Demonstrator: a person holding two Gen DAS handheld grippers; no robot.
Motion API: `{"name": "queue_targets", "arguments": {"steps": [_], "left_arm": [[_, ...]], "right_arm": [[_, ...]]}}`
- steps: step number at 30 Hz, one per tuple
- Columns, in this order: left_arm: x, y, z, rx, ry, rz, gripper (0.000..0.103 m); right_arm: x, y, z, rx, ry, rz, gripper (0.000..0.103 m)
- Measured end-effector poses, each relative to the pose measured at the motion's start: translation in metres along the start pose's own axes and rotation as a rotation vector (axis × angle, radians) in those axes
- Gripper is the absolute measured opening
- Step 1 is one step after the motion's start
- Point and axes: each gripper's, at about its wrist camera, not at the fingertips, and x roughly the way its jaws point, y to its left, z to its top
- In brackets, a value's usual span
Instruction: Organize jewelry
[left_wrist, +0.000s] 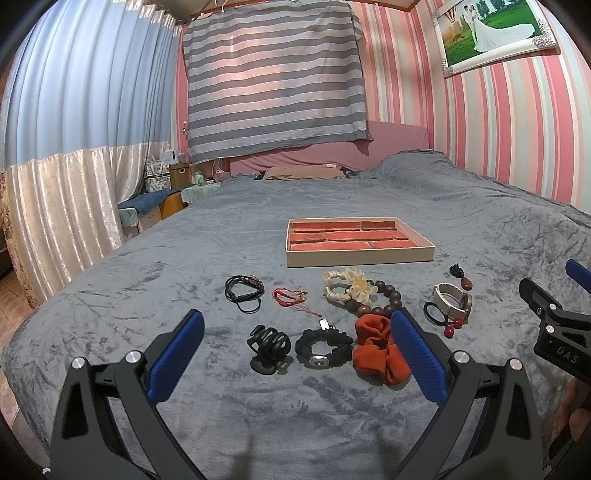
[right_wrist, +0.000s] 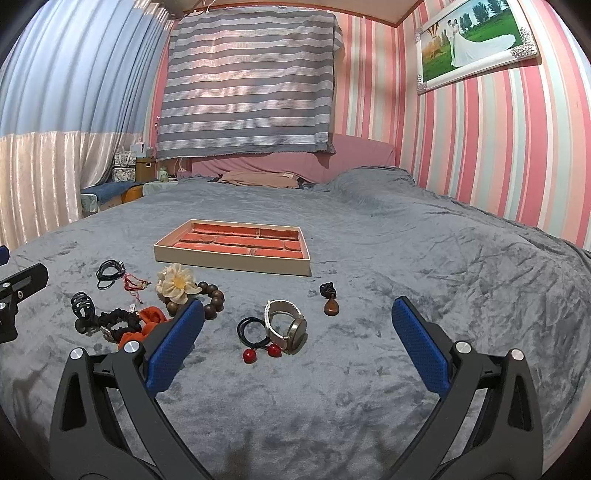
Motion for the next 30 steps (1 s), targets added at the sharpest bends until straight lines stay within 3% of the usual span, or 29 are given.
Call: {"name": "queue_targets", "arguments": {"steps": [30], "left_arm": [[0.0020,0.0003,-0.0010,0.010,0.013,-0.028,0.099]], "right_arm": [[0.0035,0.0036,-0.0049,-0.034,0.003,-0.010,0.099]]}}
